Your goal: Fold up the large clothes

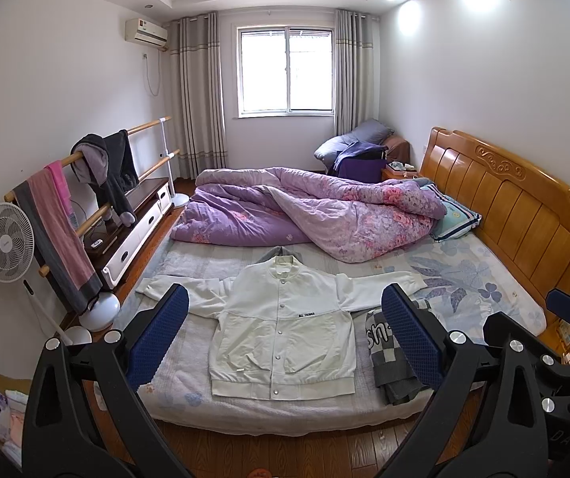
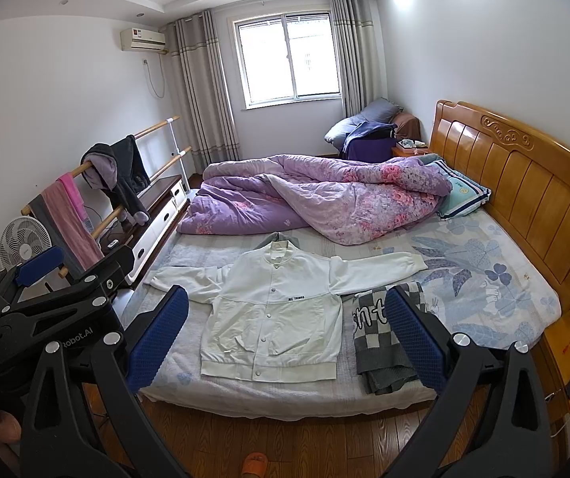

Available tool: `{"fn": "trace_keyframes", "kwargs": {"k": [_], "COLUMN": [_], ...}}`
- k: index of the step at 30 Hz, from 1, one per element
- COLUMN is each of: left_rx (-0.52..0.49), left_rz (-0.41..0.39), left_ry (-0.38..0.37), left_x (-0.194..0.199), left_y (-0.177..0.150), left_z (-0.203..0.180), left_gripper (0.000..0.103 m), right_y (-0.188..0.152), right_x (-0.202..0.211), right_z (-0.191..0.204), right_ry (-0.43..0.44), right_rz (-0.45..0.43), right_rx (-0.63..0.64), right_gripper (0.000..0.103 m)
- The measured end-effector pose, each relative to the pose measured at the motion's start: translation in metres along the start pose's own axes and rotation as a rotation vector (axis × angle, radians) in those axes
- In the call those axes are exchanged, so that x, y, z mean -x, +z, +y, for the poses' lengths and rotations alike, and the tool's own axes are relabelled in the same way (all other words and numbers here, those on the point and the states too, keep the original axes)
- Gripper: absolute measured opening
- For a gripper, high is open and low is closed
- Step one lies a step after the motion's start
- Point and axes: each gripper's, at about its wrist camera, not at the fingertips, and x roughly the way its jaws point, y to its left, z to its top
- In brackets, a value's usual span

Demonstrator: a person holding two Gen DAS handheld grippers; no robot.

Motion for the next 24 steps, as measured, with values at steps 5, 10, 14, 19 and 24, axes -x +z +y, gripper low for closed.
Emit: {"fn": "trace_keyframes", "kwargs": {"k": [5, 10, 14, 19, 24], "left_rx": [0.001, 0.002, 0.001, 0.001, 0.001], "left_rz": [0.0, -0.001, -0.001, -0.001, -0.003], "left_ry": [0.0, 0.0, -0.001, 0.0, -0.001], "left_x": [-0.0004, -0.0002, -0.0003, 0.0004, 0.0012], "left_y": [0.0006, 0.0003, 0.0007, 0.0, -0.0059], "left_z": [-0.0003, 0.0, -0.0001, 0.0002, 0.004], "left_gripper": [0.097, 0.097, 0.097, 0.097, 0.097], "right_y": [-0.0003, 0.0006, -0.0029, -0.0024, -0.0035], "right_x": [0.0006, 0.0005, 0.0014, 0.0005, 0.0033], "right_z": [0.0002, -0.0003, 0.0011, 0.0004, 0.0011], "right_ry": [0.001, 0.0, 0.001, 0.001, 0.0], "right_rz": [0.0, -0.002, -0.002, -0.002, -0.004], "right_rx": [0.001, -0.001, 0.001, 0.0, -0.001], "right_gripper": [0.095, 0.095, 0.095, 0.095, 0.095]}}
